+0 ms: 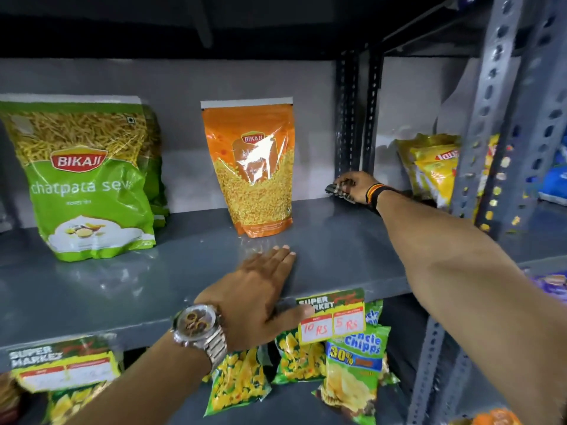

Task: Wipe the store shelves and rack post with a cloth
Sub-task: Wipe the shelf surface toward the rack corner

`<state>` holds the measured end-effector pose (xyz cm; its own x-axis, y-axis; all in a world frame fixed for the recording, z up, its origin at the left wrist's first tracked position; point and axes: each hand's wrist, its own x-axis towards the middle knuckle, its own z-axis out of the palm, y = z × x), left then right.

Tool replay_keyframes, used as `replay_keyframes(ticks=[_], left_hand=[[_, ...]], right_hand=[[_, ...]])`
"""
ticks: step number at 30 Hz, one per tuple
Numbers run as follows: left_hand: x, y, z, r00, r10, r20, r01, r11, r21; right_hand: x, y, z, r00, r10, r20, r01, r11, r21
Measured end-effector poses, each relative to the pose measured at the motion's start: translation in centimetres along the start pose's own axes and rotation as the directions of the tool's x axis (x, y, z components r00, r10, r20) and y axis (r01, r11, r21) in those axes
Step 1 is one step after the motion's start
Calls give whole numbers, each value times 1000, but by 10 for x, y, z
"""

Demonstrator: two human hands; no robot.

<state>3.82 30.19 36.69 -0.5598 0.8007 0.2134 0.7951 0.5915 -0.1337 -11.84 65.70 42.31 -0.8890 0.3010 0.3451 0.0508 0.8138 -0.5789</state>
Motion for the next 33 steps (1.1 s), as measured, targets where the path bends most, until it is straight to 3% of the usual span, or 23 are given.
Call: replay_keyframes(ticks=[7,15,29,31,33], left_hand=[[3,-3,3,1000,-1,0,1,1000,5],[0,1,1,1000,30,9,-30,999,9],[-3,2,-6,1000,31,3,-32,999,30],[-3,2,-8,1000,21,12,-21,999,23],[-3,3,-10,1000,22,21,-23,999,24]], right_hand=[[15,10,4,979,41,200,-29,997,-66],[-41,-6,-15,964,34,264,25,976,-217],[-200,-52,-40,993,120,22,-109,953,-284],[-220,-62,-45,992,103,66,-76,940,-332],[-241,-76,-61,973,96,211,-22,944,-330]])
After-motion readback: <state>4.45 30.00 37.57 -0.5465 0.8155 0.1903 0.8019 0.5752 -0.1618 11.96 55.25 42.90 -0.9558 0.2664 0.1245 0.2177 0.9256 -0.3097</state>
